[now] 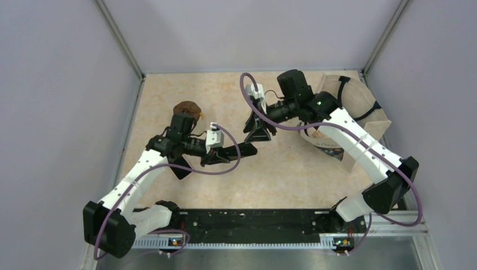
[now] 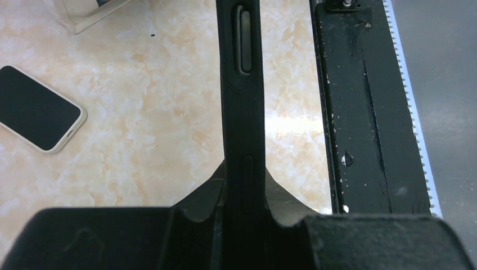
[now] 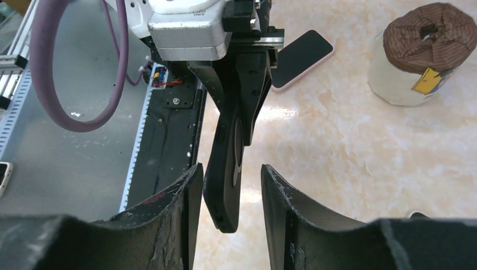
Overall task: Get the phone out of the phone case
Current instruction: Remove the phone case from the phone.
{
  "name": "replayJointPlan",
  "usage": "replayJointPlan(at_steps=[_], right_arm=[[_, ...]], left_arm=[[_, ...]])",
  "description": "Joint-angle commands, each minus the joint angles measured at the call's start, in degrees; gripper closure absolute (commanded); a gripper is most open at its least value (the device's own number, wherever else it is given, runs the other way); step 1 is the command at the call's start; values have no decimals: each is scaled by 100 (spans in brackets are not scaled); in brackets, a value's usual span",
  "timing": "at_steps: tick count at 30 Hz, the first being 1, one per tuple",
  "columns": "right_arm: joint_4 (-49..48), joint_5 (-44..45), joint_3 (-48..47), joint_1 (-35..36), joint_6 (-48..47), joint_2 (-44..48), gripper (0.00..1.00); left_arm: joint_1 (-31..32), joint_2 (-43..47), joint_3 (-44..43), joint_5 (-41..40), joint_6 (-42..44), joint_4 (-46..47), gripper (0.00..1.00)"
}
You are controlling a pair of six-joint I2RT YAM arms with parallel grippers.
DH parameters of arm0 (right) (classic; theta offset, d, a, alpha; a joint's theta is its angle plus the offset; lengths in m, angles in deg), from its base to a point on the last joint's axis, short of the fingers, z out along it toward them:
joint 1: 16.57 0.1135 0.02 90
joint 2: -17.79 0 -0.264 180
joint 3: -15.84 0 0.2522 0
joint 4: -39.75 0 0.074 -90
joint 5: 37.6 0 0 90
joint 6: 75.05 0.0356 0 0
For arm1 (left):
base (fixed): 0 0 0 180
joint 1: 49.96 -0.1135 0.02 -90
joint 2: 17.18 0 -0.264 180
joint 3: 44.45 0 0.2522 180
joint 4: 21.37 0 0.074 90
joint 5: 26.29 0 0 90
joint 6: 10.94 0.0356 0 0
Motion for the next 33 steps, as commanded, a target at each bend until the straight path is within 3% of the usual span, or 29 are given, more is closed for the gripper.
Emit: replayJointPlan(at_steps=[1,21,33], right_arm=[[-230,-194,56,-18,29,18,59],[-228,-46,364,-16,-83,121,61],[-318,399,495,-20,-136,121,71]], left_arm=[[35,132,-58,229,-72,355,100],[33,153,-33,235,-111,382,100],[45,186,-91,761,534,-98,100]])
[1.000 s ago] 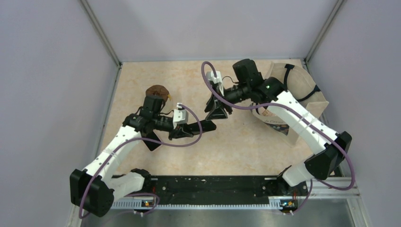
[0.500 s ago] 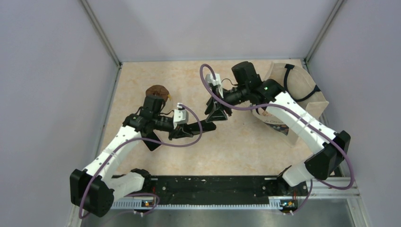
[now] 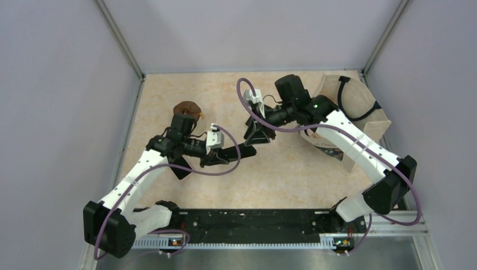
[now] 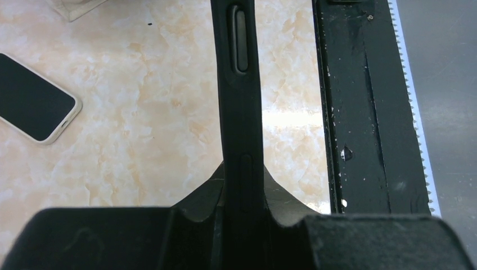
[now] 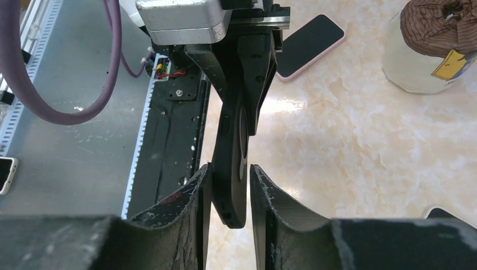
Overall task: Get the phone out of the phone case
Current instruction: Remove the phone case from the phone.
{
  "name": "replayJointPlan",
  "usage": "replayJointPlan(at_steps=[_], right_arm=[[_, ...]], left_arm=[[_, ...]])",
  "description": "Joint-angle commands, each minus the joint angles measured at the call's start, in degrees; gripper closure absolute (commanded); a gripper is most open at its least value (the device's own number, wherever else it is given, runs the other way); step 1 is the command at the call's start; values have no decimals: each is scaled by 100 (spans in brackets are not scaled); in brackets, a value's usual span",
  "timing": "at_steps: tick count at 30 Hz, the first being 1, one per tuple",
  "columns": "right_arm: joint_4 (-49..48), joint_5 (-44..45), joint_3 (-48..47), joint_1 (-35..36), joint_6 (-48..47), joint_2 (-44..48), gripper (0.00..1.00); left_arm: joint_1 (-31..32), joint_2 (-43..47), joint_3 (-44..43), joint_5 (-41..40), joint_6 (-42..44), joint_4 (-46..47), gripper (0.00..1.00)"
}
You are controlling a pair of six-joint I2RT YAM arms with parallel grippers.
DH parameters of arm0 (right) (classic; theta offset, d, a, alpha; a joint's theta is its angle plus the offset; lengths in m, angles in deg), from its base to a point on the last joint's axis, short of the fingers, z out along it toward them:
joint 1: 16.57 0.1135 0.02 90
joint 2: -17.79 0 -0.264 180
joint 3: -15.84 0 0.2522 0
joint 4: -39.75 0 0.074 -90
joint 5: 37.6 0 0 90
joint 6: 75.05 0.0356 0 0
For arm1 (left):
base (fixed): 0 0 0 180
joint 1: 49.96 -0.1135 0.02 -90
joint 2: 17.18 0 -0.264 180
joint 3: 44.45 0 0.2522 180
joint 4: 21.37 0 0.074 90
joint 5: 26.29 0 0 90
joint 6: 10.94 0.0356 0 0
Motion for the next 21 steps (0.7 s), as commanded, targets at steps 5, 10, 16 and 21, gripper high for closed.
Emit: replayJointPlan(at_steps=[5,10,16,21], right_arm=[[-250,625,187,-16,-177,117,77],[-359,692,271,-17,-180,108,82],[-413,832,307,-11,-171,74,84],[-494,991,508,77,-231,84,84]], left_arm=[[35,186,-182,1189,916,-339,100],[45,184,-220,1289,1056,-477,100],[74,186,-269,1351,1141,-545,100],[75,167,-387,1494,1185,-579,100]])
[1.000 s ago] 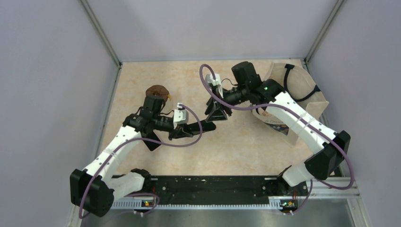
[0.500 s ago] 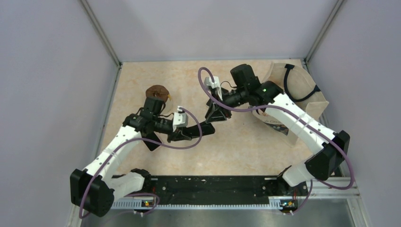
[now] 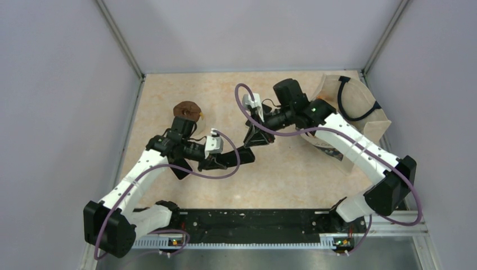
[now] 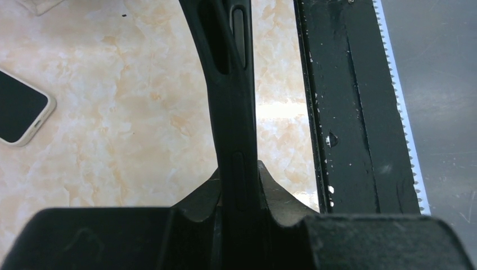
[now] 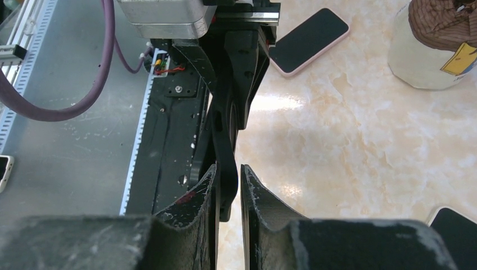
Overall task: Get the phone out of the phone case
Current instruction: Remove the phone case from the phone.
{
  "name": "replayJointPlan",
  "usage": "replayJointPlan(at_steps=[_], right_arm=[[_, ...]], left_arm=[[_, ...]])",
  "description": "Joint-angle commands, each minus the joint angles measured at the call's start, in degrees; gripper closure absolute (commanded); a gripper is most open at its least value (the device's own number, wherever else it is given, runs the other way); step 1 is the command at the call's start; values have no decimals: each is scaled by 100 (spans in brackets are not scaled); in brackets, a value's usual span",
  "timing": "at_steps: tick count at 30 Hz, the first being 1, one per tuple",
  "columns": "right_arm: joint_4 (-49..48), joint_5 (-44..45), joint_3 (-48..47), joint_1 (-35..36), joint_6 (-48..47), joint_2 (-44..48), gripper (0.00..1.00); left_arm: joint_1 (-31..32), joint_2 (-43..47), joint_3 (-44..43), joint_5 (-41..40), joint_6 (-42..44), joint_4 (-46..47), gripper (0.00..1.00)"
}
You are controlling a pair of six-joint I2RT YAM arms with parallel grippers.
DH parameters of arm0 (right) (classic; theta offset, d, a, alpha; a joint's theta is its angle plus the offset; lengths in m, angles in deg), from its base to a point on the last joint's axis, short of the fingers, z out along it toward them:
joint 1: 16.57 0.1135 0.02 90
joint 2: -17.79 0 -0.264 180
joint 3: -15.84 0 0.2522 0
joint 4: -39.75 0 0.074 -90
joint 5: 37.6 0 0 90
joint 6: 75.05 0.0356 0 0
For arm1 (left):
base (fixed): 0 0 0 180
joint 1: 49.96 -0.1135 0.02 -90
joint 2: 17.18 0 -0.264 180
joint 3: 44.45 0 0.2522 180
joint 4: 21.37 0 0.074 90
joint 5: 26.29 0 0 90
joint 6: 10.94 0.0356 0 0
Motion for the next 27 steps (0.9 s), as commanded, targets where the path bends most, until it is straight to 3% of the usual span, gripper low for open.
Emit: replayJointPlan(at_steps=[1,11,27], right_arm=[[-365,942,318,22,-261,41,84],[-653,1058,946,49,-373,164,84],[-832,928,1765,21,-505,604,81]], left_arm=[[85,170,-419,1381,490,121,100],[60,112,-570,1576,335,335,100],[-250,83,-564,1425,-1449,2082,100]])
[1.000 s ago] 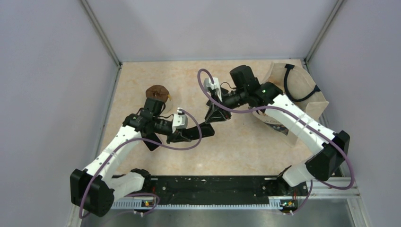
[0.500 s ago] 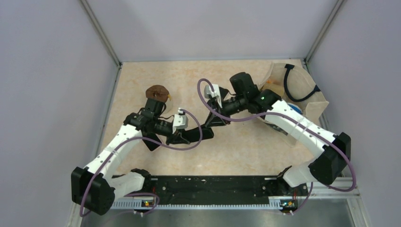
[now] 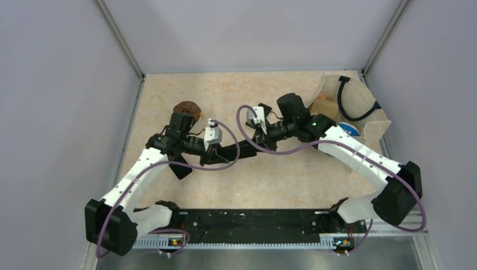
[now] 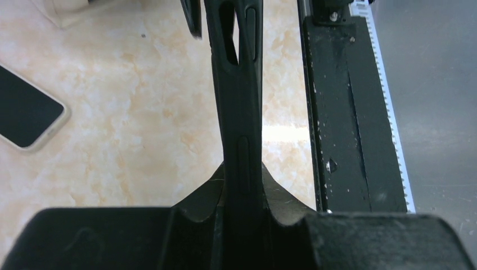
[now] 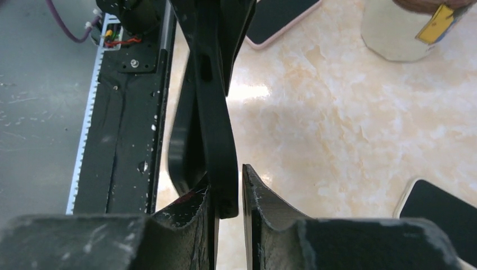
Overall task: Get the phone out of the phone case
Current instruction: Remove the phone case from the phone.
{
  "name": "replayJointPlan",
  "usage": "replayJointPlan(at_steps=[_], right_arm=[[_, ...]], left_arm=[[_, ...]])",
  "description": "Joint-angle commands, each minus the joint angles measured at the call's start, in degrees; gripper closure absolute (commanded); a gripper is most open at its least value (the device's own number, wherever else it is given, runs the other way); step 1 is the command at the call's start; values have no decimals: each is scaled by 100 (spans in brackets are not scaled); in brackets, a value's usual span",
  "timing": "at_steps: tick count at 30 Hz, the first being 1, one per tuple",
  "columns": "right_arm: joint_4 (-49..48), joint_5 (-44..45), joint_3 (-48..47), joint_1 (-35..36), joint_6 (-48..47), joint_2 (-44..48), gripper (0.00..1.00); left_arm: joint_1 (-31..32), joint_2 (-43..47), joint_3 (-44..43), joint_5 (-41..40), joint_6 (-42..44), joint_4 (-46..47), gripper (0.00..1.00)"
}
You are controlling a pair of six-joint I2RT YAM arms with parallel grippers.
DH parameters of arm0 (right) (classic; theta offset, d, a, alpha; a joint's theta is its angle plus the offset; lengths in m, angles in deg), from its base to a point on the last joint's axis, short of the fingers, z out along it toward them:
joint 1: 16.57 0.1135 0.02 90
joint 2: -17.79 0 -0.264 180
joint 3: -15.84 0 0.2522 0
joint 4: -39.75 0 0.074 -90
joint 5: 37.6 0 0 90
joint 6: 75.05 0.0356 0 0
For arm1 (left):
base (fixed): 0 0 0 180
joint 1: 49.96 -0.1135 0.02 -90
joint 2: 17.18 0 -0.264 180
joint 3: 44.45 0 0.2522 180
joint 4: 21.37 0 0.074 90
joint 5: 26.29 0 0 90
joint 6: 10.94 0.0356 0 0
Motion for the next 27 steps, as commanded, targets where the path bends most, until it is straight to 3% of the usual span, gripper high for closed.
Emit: replayJointPlan(at_steps=[1,12,27], right_arm=[[314,336,317,-41,-214,61,81],[371,420,389,-193,-237,273,79],[2426,1293,-505,-432,-1594,725,66]], left_arm=[[-105,206,-507,1217,-685,1637,100],[-208,142,-345,870,-1611,2419,100],[-541,90,-363,680,-568,1536,100]])
